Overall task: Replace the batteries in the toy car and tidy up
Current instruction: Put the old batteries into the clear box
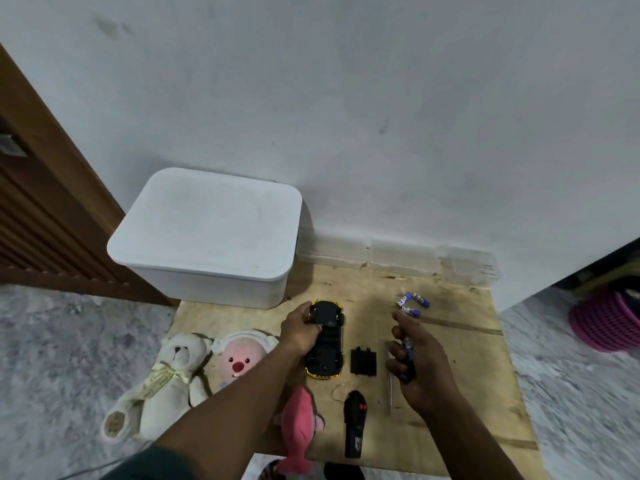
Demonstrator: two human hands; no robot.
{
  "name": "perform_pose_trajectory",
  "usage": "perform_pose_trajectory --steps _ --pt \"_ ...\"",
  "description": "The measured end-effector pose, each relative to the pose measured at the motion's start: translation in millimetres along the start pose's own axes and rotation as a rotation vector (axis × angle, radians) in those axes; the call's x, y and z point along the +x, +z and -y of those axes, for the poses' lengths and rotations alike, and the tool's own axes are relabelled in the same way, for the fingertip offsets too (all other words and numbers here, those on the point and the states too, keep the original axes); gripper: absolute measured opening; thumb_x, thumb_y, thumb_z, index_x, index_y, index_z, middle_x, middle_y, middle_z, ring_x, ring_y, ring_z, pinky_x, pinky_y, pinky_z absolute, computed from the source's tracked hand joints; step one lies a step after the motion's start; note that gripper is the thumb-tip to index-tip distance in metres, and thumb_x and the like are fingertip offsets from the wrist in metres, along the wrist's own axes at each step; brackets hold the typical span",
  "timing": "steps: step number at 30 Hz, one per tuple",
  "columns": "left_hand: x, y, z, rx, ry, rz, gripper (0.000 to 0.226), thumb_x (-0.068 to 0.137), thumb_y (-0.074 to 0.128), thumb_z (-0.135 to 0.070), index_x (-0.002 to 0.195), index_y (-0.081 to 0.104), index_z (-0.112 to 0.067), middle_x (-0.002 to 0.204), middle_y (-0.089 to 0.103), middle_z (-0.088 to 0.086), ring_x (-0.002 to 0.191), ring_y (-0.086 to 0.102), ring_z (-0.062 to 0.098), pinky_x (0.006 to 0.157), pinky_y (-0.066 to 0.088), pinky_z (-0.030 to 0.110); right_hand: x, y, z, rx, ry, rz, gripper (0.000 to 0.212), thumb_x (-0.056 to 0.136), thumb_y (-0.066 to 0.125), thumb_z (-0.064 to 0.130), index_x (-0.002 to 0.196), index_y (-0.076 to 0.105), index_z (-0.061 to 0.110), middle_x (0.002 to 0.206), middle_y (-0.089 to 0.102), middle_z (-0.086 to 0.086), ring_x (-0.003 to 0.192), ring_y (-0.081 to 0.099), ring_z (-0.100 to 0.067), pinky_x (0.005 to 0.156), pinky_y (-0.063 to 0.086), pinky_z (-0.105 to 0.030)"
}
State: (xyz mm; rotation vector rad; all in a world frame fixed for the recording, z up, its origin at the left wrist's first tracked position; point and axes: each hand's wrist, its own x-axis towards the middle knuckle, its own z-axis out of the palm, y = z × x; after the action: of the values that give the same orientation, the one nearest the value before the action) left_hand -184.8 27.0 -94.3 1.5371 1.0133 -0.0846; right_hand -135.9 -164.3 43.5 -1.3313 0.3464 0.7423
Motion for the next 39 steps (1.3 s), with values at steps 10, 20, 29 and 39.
perform_pose_trajectory --steps 10,20,29,39 --pt "-25.6 -17.3 -22.9 -0.034 0.161 -0.136 0.043 0.094 0.06 -0.009 0.135 0.058 -0.02 0.126 0.068 0.002 0.115 0.063 0.022 0.105 0.048 0.038 1.4 -0.7 -9.1 0.062 0.018 0.031 0.019 0.093 0.063 0.029 0.102 0.058 0.012 0.071 0.049 0.0 0.045 0.039 -0.009 0.036 0.033 -0.021" --pt "-65.6 7.3 -27.1 0.268 0.511 -0.02 0.043 0.098 0.055 -0.006 0.081 0.068 -0.043 0.081 0.067 -0.038 0.09 0.067 -0.004 0.08 0.05 0.015 -7.6 -44.5 -21.5 0.252 0.143 -0.129 0.034 0.089 0.069 0.034 0.073 0.046 0.014 0.053 0.04 -0.001 0.037 0.035 -0.01 0.032 0.032 -0.021" --pt "-46.7 69.7 -93.1 0.32 0.62 0.145 0.038 0.099 0.056 -0.005 0.087 0.072 -0.037 0.083 0.07 -0.034 0.086 0.06 -0.018 0.067 0.044 0.005 38.5 -116.8 14.7 0.218 0.0 -0.307 0.031 0.086 0.075 0.023 0.072 0.048 0.016 0.057 0.035 0.0 0.042 0.025 -0.011 0.04 0.025 -0.023" --pt "22.8 179.9 -195.4 0.643 0.685 0.212 0.022 0.09 0.062 -0.011 0.098 0.074 -0.027 0.087 0.069 -0.01 0.077 0.066 0.008 0.074 0.051 0.024 160.3 -200.8 89.2 -0.496 -0.256 -0.408 0.041 0.068 0.088 0.024 0.103 0.069 0.017 0.072 0.065 -0.001 0.054 0.055 -0.013 0.053 0.043 -0.025"
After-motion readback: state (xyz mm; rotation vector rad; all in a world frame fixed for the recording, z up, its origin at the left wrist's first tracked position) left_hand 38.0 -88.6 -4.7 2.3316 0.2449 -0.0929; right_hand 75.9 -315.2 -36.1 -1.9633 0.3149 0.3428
